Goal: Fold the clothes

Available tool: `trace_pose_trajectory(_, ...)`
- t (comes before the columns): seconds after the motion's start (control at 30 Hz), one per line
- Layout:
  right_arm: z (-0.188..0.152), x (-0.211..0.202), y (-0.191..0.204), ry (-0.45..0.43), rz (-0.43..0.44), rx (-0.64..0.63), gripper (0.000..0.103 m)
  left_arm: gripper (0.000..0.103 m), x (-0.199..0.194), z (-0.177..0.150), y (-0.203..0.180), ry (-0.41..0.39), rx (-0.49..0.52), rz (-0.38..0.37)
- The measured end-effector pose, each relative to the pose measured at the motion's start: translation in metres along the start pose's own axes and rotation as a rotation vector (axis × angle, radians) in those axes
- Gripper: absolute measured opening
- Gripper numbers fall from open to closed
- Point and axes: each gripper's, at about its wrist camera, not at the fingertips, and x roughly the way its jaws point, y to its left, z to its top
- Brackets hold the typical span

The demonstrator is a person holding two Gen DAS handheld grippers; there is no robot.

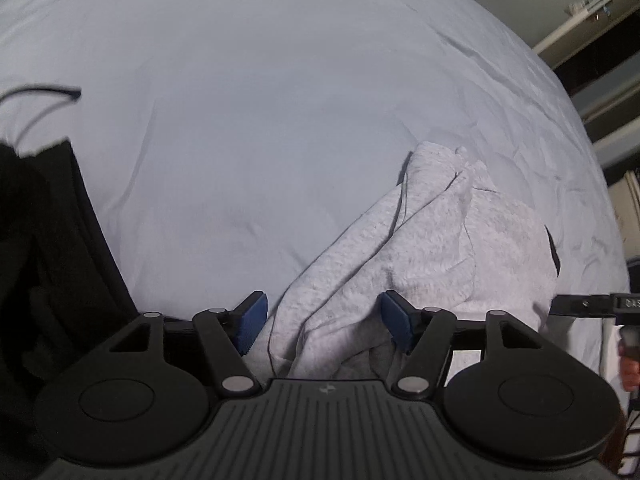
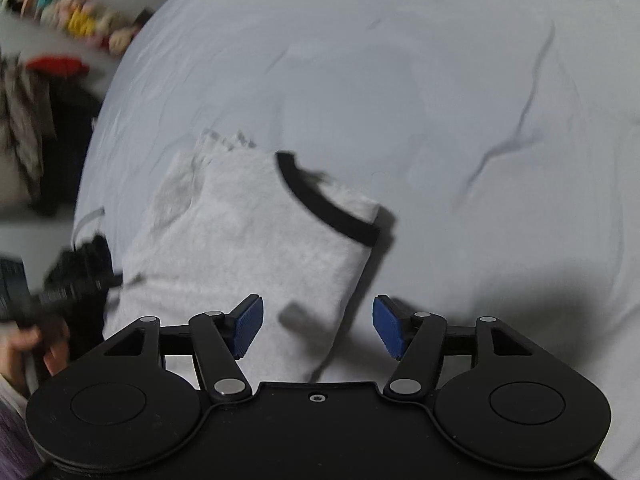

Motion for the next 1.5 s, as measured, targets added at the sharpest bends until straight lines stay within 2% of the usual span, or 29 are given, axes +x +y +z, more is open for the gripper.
trace_pose_trajectory(0.1,0.004,0.011,0.001,-0.023,0.006,-0.001,0.059,0.049,0.002,-0.001,0.003,0.005,-0.019,-0.020)
trace_pose_trajectory(0.17,0.004,0.017,0.004,-0.038,0.003,-0.007,0.059,0.038,0.004,0.000,0.001,0.014,-0.022,-0.028)
trace_pose_trajectory(0.2,0.003,0.018,0.008,-0.050,-0.005,-0.018,0.057,0.036,0.006,0.000,-0.002,0.018,-0.010,-0.027)
trace_pose_trajectory(0.23,0.002,0.018,0.012,-0.054,-0.020,-0.041,0.049,0.033,0.007,0.001,-0.005,0.021,-0.001,-0.022)
trace_pose_trajectory(0.27,0.001,0.017,0.014,-0.057,-0.030,-0.058,0.035,0.028,0.004,0.001,-0.006,0.023,0.004,-0.019)
trace_pose_trajectory(0.3,0.000,0.015,0.019,-0.063,-0.043,-0.091,0.027,0.026,0.002,0.000,-0.008,0.023,0.014,-0.009)
trace_pose_trajectory(0.33,0.000,0.015,0.021,-0.066,-0.039,-0.097,0.015,0.024,0.000,0.000,-0.012,0.023,0.027,0.002)
trace_pose_trajectory(0.47,0.002,0.016,0.029,-0.078,-0.043,-0.141,0.012,0.018,-0.009,-0.003,-0.022,0.022,0.053,0.034)
trace_pose_trajectory(0.63,0.025,0.000,0.046,-0.127,-0.073,-0.219,0.010,0.016,-0.019,-0.023,-0.042,0.044,0.075,0.043)
trace_pose_trajectory(0.67,0.028,-0.003,0.047,-0.135,-0.078,-0.229,0.007,0.016,-0.019,-0.028,-0.047,0.050,0.080,0.044)
trace_pose_trajectory(0.83,0.059,-0.007,0.058,-0.166,-0.133,-0.265,0.007,0.016,-0.016,-0.052,-0.072,0.061,0.118,0.041)
trace_pose_trajectory(0.9,0.064,0.001,0.057,-0.161,-0.156,-0.269,0.007,0.016,-0.014,-0.056,-0.076,0.050,0.146,0.078)
trace_pose_trajectory(1.0,0.067,0.010,0.053,-0.158,-0.163,-0.246,0.007,0.017,-0.014,-0.054,-0.067,0.053,0.100,0.067)
trace_pose_trajectory(1.13,0.066,0.006,0.046,-0.188,-0.168,-0.210,0.020,0.021,-0.027,-0.052,-0.061,0.023,0.065,0.075)
trace_pose_trajectory(1.17,0.065,0.001,0.046,-0.202,-0.175,-0.206,0.031,0.021,-0.030,-0.051,-0.062,0.009,0.065,0.088)
trace_pose_trajectory(1.23,0.063,-0.011,0.045,-0.237,-0.188,-0.201,0.042,0.021,-0.044,-0.051,-0.063,-0.045,0.046,0.107)
trace_pose_trajectory(1.3,0.059,-0.027,0.042,-0.261,-0.169,-0.183,0.043,0.021,-0.048,-0.049,-0.075,-0.083,0.047,0.120)
trace_pose_trajectory(1.4,0.051,-0.044,0.045,-0.267,-0.121,-0.147,0.044,0.032,-0.067,-0.052,-0.097,-0.134,0.098,0.170)
trace_pose_trajectory(1.47,0.040,-0.057,0.056,-0.272,-0.105,-0.165,0.047,0.045,-0.079,-0.057,-0.113,-0.167,0.132,0.204)
trace_pose_trajectory(1.5,0.034,-0.062,0.062,-0.275,-0.099,-0.183,0.048,0.046,-0.086,-0.061,-0.124,-0.189,0.152,0.225)
